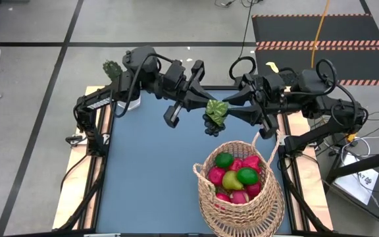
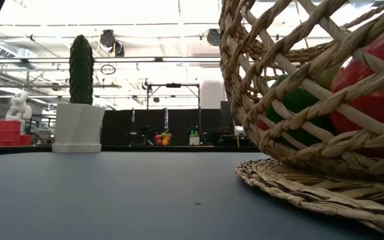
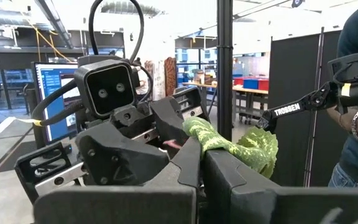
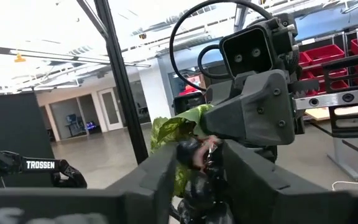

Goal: Build produce basket
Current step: Put the purple grapes into the brown basket

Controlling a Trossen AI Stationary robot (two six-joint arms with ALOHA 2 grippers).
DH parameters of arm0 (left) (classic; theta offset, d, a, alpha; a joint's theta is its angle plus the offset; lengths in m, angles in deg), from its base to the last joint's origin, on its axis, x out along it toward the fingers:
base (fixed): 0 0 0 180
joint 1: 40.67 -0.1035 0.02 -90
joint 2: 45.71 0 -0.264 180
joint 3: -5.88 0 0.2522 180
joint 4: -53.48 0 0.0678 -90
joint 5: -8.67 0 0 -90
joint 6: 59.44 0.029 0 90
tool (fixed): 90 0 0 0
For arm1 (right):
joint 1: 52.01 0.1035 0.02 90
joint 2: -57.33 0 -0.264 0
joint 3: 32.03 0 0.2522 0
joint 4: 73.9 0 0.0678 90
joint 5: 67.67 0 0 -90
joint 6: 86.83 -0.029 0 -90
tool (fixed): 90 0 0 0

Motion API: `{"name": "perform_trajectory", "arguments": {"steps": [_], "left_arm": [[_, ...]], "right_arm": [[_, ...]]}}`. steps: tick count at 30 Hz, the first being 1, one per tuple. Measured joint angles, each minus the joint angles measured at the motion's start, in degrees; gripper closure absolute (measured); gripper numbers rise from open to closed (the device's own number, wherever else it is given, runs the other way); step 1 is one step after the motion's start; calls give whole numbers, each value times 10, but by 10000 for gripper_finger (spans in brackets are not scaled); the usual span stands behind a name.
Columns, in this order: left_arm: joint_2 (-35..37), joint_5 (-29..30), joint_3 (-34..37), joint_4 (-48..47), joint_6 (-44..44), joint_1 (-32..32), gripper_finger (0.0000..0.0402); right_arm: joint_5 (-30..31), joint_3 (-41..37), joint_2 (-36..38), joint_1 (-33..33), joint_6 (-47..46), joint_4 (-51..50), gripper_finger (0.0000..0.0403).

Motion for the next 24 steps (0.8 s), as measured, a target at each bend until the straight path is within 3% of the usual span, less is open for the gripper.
{"name": "perform_trajectory", "arguments": {"steps": [5,9,24], "left_arm": [[0,0,0,0,0,0,398],[0,0,0,0,0,0,392],[0,0,0,-4,-1,0,396]], "right_arm": [[0,0,0,0,0,0,321],[0,0,0,0,0,0,330],[0,0,2,-11,-15,5,238]]}}
